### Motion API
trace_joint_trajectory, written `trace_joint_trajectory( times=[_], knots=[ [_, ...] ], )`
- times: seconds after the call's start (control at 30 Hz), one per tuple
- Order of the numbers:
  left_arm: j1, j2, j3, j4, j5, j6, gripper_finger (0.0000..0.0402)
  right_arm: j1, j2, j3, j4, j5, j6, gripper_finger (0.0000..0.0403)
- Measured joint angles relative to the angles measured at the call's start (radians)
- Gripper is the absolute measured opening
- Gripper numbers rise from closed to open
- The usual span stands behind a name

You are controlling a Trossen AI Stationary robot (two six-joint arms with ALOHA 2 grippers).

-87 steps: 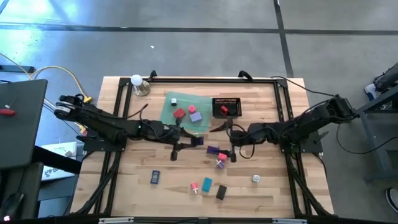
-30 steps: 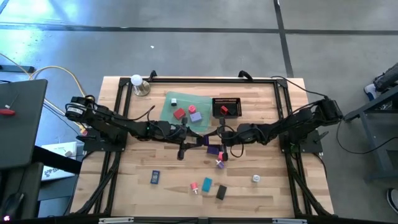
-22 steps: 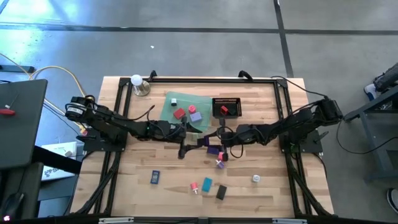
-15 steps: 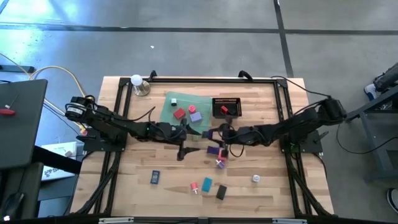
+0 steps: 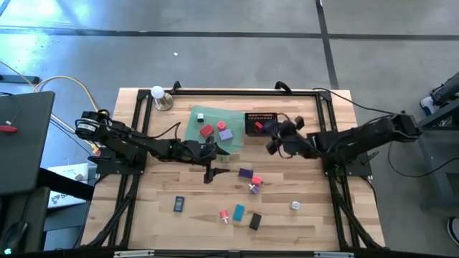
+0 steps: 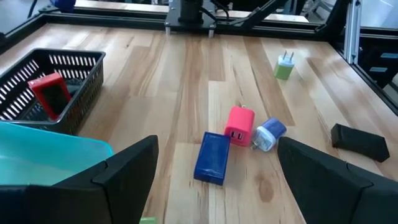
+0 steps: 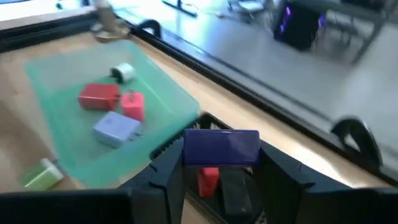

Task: Pick & Place Office items
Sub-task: Put the left dark blue digital timer into the black bin

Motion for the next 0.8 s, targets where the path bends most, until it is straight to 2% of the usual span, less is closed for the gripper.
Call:
trace_joint_trajectory(
  times=[0.13, 0.3, 0.7, 0.8],
  knots=[
    [0.0, 0.0, 0.0, 0.0, 0.0, 0.0, 0.0323, -0.085, 0.007, 0.0, -0.057, -0.062, 0.072, 0.0143],
    [0.0, 0.0, 0.0, 0.0, 0.0, 0.0, 0.0323, -0.185, 0.065, 0.0, -0.049, -0.127, 0.085, 0.0144],
    [0.0, 0.0, 0.0, -0.019, 0.001, 0.0, 0.0323, -0.377, 0.245, 0.0, 0.073, -0.36, 0.051, 0.0144],
    [0.0, 0.0, 0.0, -0.019, 0.001, 0.0, 0.0323, -0.398, 0.288, 0.0, 0.128, -0.376, 0.027, 0.0145]
  ],
)
